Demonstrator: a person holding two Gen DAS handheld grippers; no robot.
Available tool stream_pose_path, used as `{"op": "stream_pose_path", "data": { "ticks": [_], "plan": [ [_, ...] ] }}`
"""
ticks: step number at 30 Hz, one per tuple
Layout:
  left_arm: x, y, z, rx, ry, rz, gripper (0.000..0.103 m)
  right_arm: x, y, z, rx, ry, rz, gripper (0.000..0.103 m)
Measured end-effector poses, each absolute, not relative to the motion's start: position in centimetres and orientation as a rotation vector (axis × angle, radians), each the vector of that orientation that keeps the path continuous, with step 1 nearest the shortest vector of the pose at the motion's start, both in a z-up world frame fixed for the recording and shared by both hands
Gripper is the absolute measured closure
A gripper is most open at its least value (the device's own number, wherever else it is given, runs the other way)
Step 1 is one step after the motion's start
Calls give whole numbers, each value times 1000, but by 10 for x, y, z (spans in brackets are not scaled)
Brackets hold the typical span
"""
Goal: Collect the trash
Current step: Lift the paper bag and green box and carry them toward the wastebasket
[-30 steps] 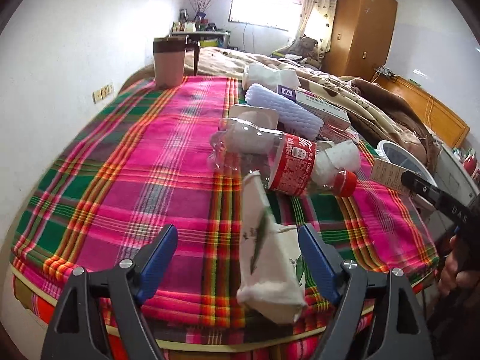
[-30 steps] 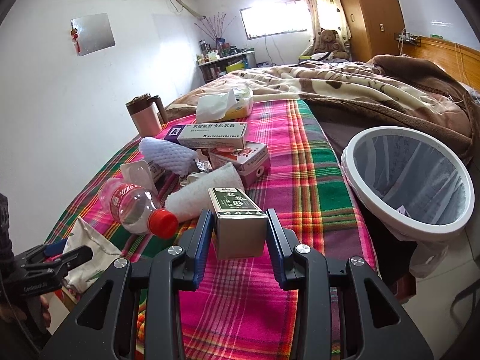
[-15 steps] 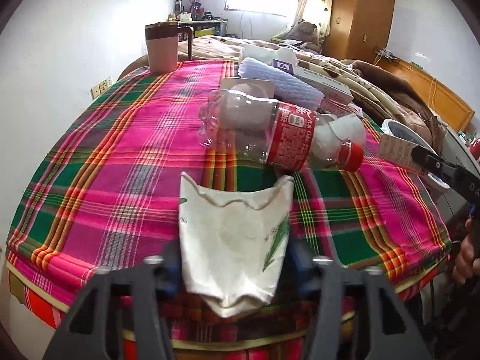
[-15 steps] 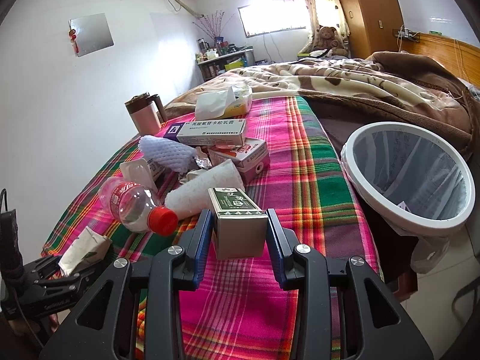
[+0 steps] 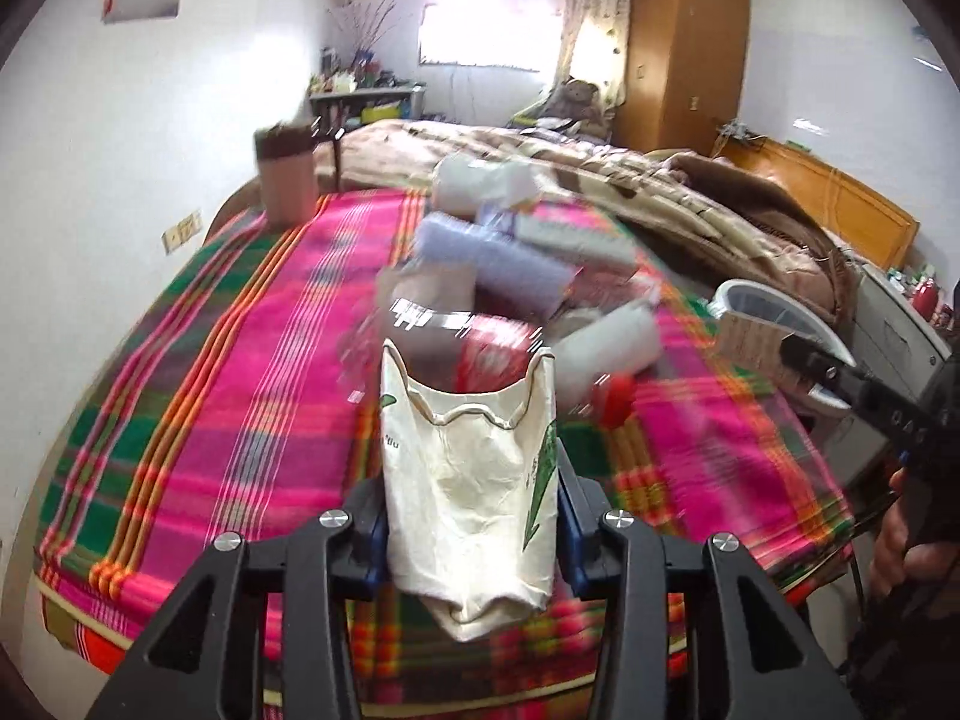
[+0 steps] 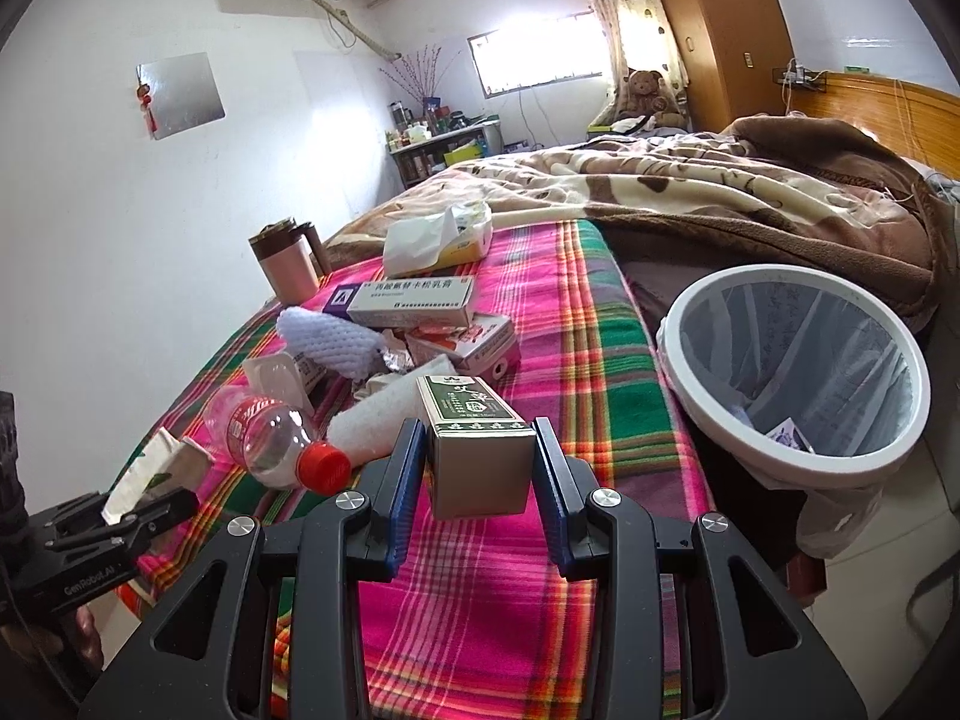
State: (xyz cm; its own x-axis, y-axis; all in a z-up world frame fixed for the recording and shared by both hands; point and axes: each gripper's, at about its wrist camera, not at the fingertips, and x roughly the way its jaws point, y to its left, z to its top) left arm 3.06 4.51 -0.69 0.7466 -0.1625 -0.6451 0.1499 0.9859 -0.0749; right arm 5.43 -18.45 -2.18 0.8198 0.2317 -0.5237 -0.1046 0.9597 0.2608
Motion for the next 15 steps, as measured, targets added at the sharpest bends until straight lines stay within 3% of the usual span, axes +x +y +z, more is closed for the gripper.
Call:
{"op": "stream_pose_path", "data": {
  "ticks": [15],
  "plan": [
    [64,-45,27,61,629,-379,59,48,-234,6,235,486,51,67]
  ]
}}
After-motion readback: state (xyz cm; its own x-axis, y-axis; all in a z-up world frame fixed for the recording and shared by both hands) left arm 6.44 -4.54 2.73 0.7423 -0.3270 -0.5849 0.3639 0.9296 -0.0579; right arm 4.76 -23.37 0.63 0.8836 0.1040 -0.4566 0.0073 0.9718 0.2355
